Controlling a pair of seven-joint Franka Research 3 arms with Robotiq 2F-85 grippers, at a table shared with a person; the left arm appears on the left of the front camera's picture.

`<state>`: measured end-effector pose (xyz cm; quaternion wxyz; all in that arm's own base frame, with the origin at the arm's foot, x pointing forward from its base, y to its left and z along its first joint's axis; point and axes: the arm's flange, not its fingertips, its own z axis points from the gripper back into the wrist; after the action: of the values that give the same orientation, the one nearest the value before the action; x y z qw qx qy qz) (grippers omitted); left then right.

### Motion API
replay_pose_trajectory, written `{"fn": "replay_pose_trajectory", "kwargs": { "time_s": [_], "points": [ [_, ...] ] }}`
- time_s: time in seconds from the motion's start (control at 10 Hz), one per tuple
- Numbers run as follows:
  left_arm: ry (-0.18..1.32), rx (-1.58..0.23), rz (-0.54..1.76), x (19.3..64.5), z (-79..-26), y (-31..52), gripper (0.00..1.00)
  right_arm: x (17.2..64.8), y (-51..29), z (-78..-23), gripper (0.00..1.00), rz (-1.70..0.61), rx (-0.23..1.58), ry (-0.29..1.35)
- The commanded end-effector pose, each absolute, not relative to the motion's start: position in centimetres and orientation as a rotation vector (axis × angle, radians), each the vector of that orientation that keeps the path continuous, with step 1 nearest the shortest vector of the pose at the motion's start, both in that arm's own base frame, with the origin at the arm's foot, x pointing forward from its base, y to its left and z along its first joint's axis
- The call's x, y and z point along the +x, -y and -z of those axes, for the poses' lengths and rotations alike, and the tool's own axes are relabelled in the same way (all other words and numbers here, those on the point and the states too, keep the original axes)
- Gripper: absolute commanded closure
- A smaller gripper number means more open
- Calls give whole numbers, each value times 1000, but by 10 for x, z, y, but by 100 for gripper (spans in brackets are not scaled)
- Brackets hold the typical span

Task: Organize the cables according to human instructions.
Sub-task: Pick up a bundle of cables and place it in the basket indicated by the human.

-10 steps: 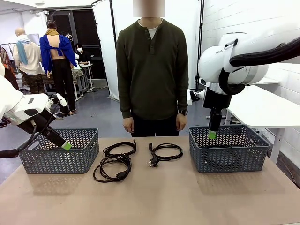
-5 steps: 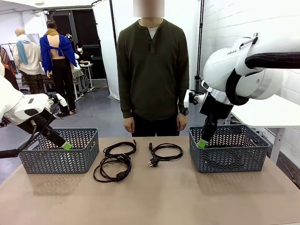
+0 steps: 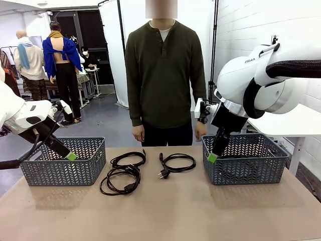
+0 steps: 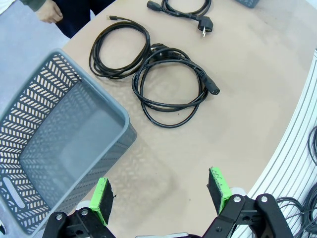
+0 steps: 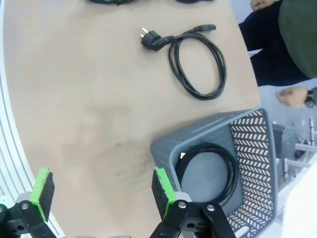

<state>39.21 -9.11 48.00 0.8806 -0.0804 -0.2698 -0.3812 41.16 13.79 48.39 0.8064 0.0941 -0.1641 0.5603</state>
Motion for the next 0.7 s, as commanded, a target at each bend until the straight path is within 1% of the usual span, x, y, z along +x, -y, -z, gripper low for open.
{"fn": "replay_pose_trajectory", "kwargs": {
  "time_s": [0.0,0.6],
  "points": [
    [563,-185,787,393,-480,90,0,413,-136,-485,0,-1194,194,347],
    [563,-185,787,393,-480,90,0,413,-136,-485,0,-1194,194,347]
  ]
}}
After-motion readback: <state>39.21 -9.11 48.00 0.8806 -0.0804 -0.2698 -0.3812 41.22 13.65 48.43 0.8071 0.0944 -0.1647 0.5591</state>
